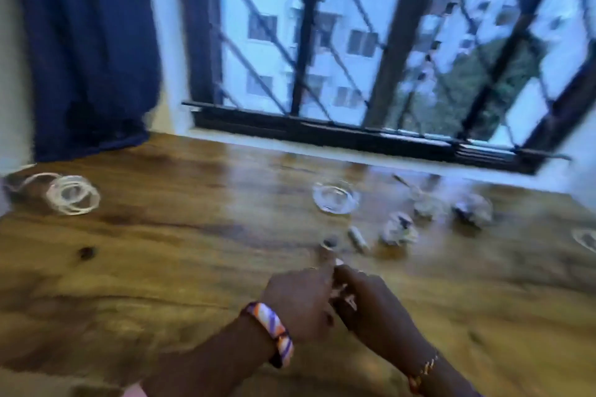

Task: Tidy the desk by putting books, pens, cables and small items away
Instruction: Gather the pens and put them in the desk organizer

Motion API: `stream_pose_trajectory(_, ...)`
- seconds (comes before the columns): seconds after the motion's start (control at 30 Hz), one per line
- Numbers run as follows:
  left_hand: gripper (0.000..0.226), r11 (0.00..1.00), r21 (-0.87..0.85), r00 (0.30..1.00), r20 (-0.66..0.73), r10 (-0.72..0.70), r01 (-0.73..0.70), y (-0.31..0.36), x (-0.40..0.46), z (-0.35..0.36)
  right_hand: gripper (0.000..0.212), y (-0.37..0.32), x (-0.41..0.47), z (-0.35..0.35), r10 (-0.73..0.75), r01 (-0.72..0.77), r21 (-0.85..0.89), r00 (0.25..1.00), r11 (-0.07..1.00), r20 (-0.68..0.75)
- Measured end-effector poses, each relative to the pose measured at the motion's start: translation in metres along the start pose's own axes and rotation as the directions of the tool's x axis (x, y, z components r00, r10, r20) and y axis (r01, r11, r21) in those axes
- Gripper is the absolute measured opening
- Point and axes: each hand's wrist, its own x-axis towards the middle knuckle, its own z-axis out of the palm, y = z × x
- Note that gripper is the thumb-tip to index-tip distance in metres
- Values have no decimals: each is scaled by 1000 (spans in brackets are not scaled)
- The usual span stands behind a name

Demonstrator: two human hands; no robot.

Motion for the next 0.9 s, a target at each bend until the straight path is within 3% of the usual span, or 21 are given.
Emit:
stream_pose_trajectory(0.13, 53, 982, 79, 982, 92, 165, -172, 96, 18, 29, 46, 76, -85, -37, 215, -230, -192, 972, 954, -98)
stream_pose_trajectory(0.23, 48, 966, 90, 962, 148, 227, -242, 146, 36, 49, 38, 125, -130, -60, 307, -337, -249, 939, 908, -153)
stream_pose_trajectory(0.3, 45, 946, 142, 955, 103, 278, -291, 167, 53, 63, 36, 156, -149, -72, 349, -388, -230, 917, 893, -190)
stream_pose_trajectory(0.33, 45, 937, 167, 952, 68, 300, -307, 177, 62, 71, 44, 172, -158, -77, 362, -407, -230, 907, 884, -215)
stream_pose_trajectory(0.43, 50, 939, 155, 949, -24, 313, -306, 204, 89, 88, 103, 209, -172, -85, 442, -481, -209, 873, 851, -208)
stream_pose_trajectory(0.5, 50, 940, 146, 945, -61, 320, -309, 219, 109, 98, 117, 229, -172, -93, 490, -522, -228, 852, 822, -185)
stream_pose_trajectory(0.63, 45, 905, 91, 889, -169, 426, -416, 254, 162, 110, 89, 273, -154, -121, 506, -554, -243, 830, 796, -234)
stream_pose_trajectory(0.77, 37, 889, 43, 871, -183, 456, -456, 304, 223, 115, 64, 350, -132, -165, 446, -612, -358, 775, 705, -447)
stream_pose_trajectory(0.9, 39, 885, -18, 879, -131, 459, -465, 347, 268, 117, 45, 408, -113, -224, 623, -753, -376, 658, 540, -424)
